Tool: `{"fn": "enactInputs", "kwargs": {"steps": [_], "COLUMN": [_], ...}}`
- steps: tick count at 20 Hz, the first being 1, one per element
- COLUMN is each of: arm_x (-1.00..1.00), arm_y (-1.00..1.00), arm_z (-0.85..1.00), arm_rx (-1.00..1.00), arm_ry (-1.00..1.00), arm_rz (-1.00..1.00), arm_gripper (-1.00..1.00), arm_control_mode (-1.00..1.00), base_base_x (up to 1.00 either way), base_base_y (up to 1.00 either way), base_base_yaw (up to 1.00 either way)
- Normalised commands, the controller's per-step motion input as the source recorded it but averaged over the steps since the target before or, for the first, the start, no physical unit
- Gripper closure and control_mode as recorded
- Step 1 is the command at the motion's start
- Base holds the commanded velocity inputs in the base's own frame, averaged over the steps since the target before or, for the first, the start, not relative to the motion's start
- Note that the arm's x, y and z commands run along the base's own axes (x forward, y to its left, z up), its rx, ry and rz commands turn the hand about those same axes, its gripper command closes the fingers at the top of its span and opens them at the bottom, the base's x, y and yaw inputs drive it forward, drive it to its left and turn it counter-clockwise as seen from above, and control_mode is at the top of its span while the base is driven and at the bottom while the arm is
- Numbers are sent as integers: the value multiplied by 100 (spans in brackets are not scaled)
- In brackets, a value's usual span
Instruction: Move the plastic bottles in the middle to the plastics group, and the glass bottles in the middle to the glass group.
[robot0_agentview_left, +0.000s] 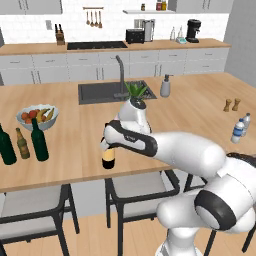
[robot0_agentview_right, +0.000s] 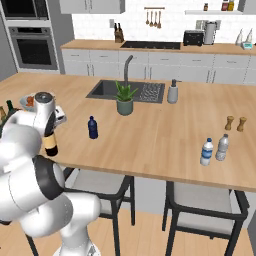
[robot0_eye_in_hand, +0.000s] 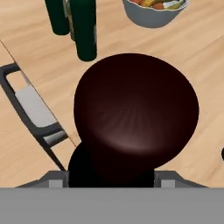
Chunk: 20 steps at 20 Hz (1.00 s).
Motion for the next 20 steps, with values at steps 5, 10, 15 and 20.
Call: {"fn": "enactInputs", "kwargs": {"steps": [5,10,15,20], "arm_x": [0,1,26,43], "arm_y": [86,57,64,34], "arm_z": [13,0,2,10], "arm_rx": [-1,0,1,4], "arm_ry": [0,-2,-4,0], "arm_rz": [18,12,4,0], "arm_gripper": [100,100,100,100], "arm_control_mode": [-100,-100,-100,-100], "base_base_x": [0,0,0,0], "base_base_y": [0,0,0,0], "base_base_yaw": [0,0,0,0]}}
